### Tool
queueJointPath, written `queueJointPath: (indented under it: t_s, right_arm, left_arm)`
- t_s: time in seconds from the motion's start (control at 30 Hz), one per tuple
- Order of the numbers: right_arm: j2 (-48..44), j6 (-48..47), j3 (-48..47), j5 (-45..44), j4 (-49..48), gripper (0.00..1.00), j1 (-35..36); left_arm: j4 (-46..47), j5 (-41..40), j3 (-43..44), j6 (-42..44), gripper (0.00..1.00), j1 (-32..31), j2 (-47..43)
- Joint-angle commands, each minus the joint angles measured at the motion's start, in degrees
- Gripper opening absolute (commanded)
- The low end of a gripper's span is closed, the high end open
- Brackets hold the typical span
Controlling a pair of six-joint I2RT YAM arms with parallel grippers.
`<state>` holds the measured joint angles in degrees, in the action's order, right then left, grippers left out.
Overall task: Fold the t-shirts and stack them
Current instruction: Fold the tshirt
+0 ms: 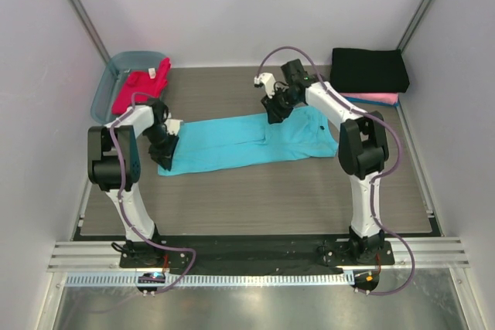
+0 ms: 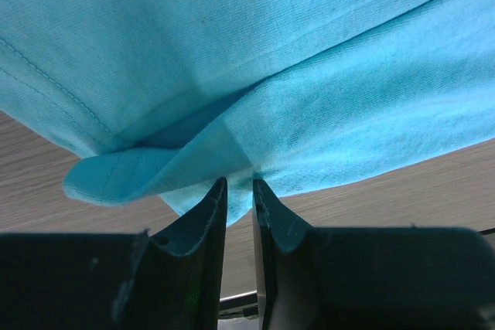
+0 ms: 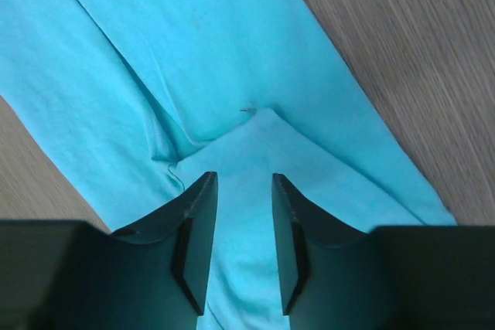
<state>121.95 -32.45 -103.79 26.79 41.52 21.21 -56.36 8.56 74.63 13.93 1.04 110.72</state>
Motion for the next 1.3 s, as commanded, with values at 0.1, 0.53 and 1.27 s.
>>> queueJointPath:
  t_s: [0.1,0.53,1.27]
  right_arm:
    - [-5.92,1.68,-0.54,-5.25,-3.90,0.44,1.64]
    - [-23.42,1.77,26.87,-12.02,-6.27,0.44,-0.73]
    - [-20.97,2.21,35.67,-12.37,-11.37,0.44,-16.02]
  left_arm:
    - [-0.94,4.34,3.32,2.23,0.24,0.28,-7.51]
    - [0.81,1.02,-3.25,5.67,0.24,0.28,-10.43]
    - [6.08,-7.68,-15.65,8.65,0.21,1.86,-12.97]
